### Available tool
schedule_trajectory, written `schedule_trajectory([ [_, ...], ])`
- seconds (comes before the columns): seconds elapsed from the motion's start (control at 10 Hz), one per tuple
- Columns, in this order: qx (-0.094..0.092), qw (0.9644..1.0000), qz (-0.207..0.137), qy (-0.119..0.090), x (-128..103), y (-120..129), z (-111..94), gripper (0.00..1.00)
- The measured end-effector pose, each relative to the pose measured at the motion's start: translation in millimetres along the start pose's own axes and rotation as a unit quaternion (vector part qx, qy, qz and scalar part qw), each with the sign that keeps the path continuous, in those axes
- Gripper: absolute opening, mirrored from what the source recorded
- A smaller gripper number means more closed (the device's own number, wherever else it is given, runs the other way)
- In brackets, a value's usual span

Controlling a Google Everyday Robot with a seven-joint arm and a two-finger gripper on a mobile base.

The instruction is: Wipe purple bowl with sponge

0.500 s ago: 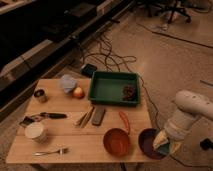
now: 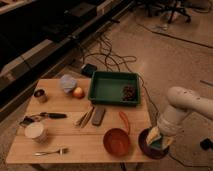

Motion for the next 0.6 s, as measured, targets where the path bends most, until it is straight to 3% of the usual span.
schedule_trajectory([
  [0.3,0.004,0.9998,-0.019,0.002,2,18,1,0.00],
  [0.6,0.009,0.9980,-0.060,0.017,22,43,11,0.00],
])
